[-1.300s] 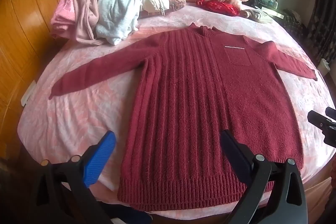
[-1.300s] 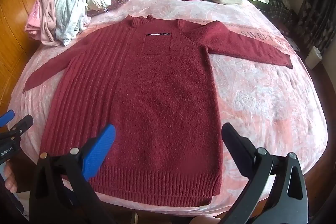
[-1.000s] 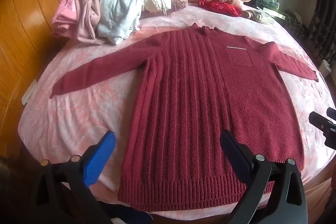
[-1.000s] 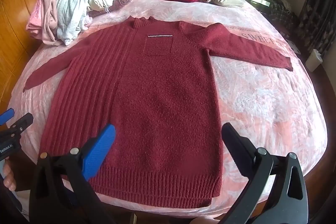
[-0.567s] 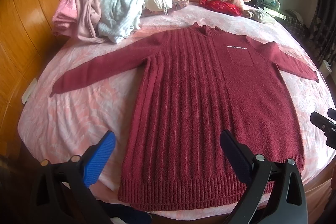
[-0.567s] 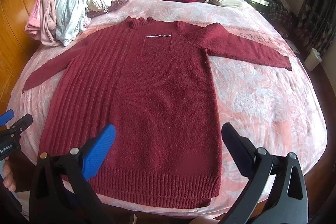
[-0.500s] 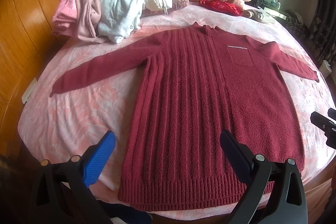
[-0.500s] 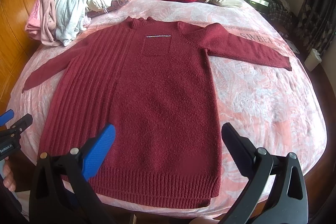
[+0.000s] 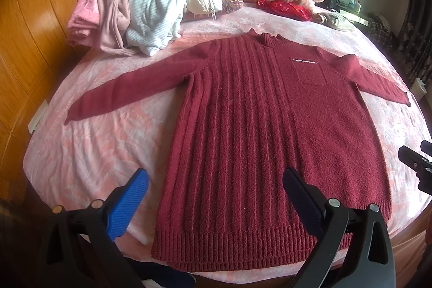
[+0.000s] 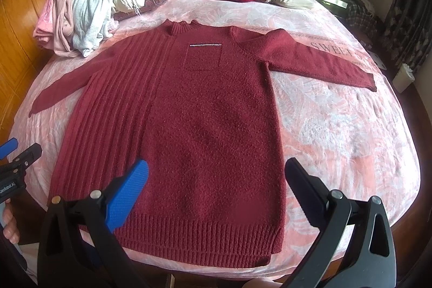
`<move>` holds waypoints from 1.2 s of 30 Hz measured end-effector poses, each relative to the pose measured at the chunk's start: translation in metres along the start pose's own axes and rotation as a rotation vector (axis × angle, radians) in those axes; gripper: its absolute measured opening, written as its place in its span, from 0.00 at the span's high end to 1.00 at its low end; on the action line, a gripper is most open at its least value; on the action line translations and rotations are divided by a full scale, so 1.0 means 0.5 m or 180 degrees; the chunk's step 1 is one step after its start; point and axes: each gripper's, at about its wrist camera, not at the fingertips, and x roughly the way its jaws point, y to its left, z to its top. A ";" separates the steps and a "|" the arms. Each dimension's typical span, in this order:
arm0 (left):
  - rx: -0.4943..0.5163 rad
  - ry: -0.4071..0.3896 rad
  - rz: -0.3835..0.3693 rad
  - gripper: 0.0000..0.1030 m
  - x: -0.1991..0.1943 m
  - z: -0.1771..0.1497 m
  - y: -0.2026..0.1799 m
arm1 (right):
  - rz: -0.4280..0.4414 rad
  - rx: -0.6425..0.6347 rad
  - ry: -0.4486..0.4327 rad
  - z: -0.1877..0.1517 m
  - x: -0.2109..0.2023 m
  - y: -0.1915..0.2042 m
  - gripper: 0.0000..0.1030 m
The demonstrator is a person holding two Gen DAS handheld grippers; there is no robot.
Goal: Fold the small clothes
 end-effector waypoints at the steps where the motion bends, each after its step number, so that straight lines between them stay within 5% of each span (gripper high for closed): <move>1: 0.0001 -0.0001 0.0001 0.04 0.001 0.000 0.000 | 0.0001 0.0001 0.0000 0.000 0.000 0.000 0.03; 36: -0.0011 0.0006 0.0011 0.04 -0.001 0.002 0.012 | -0.0014 -0.0005 -0.0022 0.004 -0.005 -0.001 0.03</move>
